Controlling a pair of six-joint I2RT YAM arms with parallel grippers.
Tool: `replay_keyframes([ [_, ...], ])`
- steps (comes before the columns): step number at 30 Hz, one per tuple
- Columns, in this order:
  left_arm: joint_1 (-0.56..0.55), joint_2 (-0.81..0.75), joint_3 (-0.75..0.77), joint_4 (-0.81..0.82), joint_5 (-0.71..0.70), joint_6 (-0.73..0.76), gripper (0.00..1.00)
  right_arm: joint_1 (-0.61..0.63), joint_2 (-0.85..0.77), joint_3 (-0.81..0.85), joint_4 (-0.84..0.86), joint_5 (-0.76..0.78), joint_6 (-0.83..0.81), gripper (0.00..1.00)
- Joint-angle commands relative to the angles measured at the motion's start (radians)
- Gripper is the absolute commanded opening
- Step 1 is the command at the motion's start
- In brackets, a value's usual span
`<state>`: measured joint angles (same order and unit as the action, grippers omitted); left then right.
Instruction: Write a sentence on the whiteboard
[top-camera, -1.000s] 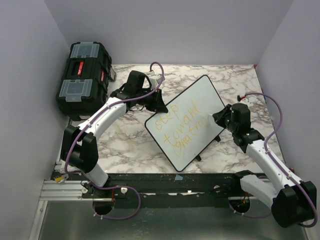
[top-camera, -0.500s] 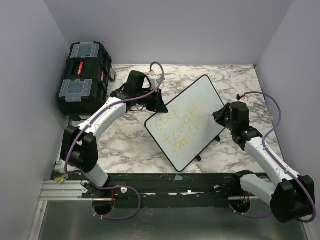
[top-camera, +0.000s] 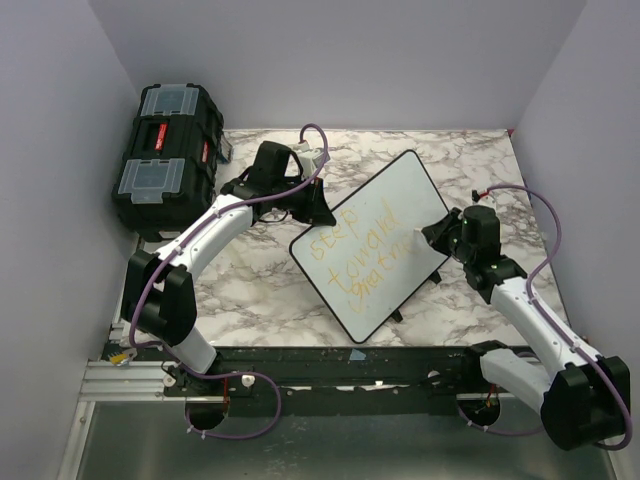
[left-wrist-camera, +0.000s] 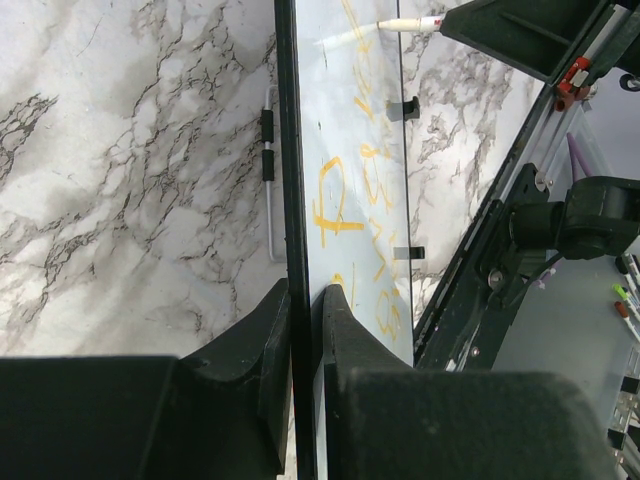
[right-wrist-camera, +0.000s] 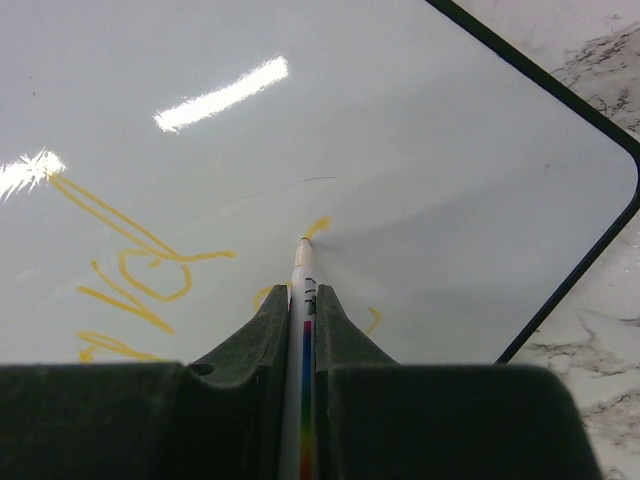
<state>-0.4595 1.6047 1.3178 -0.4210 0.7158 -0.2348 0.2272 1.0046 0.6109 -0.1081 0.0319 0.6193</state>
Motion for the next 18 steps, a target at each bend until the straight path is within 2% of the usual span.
replay_keyframes([
  [1, -0.024, -0.002, -0.02, -0.006, -0.01, 0.109, 0.0, 0.0, -0.015, -0.027, -0.053, -0.059, -0.005, 0.01],
  [8, -0.024, -0.005, -0.022, -0.006, -0.01, 0.107, 0.0, 0.0, -0.05, -0.048, -0.094, -0.037, 0.003, 0.01],
  [12, -0.025, -0.006, -0.022, -0.004, -0.011, 0.104, 0.0, 0.0, -0.048, -0.042, -0.104, 0.051, 0.013, 0.01],
  [18, -0.025, -0.006, -0.022, -0.005, -0.012, 0.106, 0.0, 0.0, -0.025, -0.025, -0.104, 0.098, 0.02, 0.01],
])
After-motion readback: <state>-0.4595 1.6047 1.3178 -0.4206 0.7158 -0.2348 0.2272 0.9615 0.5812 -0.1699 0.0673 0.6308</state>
